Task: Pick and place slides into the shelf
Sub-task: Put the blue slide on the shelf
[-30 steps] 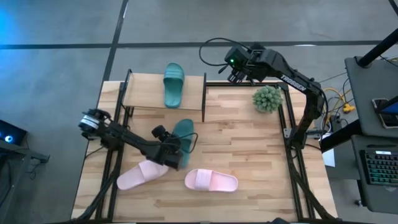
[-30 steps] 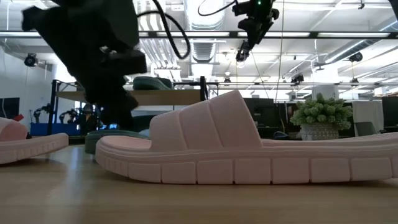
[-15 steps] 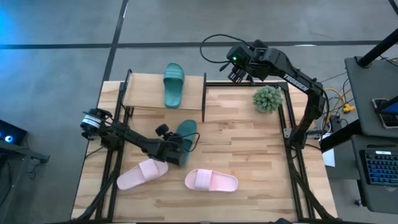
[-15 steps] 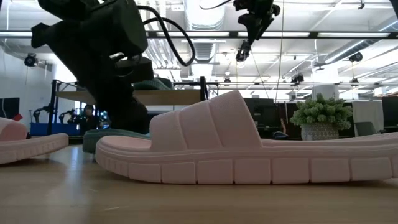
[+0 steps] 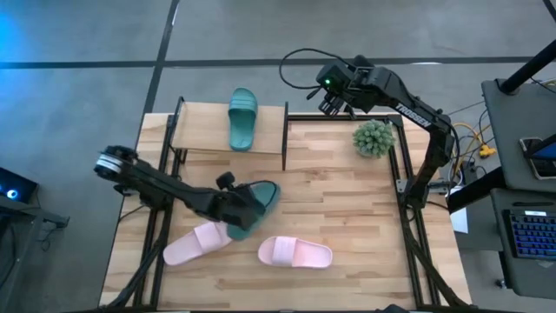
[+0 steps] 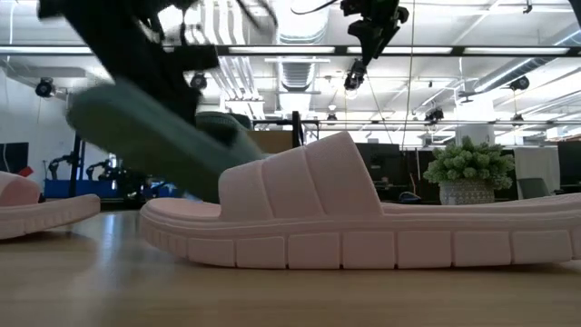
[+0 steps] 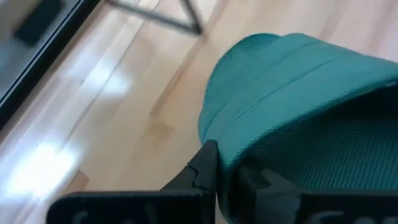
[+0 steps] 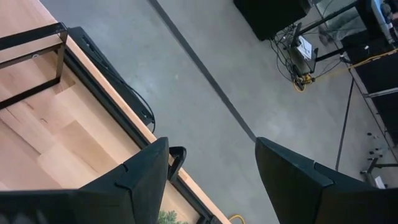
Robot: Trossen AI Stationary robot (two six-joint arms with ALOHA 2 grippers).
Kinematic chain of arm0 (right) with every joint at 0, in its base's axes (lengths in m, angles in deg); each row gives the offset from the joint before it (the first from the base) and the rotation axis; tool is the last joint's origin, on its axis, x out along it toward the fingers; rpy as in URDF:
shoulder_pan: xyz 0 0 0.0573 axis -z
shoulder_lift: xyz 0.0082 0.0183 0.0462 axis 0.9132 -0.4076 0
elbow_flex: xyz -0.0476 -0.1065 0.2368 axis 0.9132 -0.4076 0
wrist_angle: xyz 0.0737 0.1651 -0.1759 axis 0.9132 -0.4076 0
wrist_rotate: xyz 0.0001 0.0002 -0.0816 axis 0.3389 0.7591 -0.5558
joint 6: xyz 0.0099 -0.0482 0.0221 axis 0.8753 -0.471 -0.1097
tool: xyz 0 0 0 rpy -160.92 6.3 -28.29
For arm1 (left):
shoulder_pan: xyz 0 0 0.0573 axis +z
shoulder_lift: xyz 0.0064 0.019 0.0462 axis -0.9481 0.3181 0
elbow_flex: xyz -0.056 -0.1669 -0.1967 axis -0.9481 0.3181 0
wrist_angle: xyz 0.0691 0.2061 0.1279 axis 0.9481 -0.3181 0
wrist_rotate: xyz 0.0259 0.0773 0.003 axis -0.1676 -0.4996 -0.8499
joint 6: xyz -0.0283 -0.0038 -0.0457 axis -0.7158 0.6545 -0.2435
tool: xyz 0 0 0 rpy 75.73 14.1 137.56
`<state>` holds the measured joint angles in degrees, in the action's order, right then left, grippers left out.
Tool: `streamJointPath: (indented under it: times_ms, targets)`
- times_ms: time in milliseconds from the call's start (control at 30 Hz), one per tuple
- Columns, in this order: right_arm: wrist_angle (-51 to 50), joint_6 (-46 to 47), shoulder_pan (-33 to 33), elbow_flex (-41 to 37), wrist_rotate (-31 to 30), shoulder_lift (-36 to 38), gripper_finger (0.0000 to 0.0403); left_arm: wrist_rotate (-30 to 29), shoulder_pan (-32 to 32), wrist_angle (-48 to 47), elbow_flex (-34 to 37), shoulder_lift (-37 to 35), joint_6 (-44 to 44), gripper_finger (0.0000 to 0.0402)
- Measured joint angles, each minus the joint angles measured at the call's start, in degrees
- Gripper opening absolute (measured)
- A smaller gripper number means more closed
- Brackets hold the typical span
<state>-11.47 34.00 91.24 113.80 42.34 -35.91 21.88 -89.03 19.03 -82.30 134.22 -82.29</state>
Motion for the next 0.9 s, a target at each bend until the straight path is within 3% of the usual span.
streamJointPath:
  times_ms: [133,233,300,400,600,700,900]
  targets:
    - [0.2,-0.2,0.0,0.0,0.0,0.0,0.0231,6.7,-0.6,-2.0,-0.3,-9.2,1.4,0.0001]
    - [0.4,-0.2,0.0,0.0,0.0,0.0,0.0231,6.5,-1.4,-2.0,-0.3,-17.0,1.2,0.0001]
    - [0.6,-0.2,0.0,0.0,0.0,0.0,0.0231,0.9,-2.1,-2.0,-0.7,-21.9,1.3,0.0000]
    - [1.2,-0.2,0.0,0.0,0.0,0.0,0.0231,-12.4,-2.9,-1.7,-1.2,-28.6,3.4,0.0000]
    - [1.4,-0.1,0.0,0.0,0.0,0.0,0.0231,-34.6,-1.8,-1.0,-1.5,-36.1,17.7,0.0000]
    - [2.0,-0.1,0.0,0.0,0.0,0.0,0.0231,-39.4,1.2,-1.0,-1.4,-37.5,25.9,0.0000]
    - [4.1,-0.1,0.0,0.0,0.0,0.0,0.0231,-39.8,15.0,-1.0,-1.8,-39.1,35.3,0.0000]
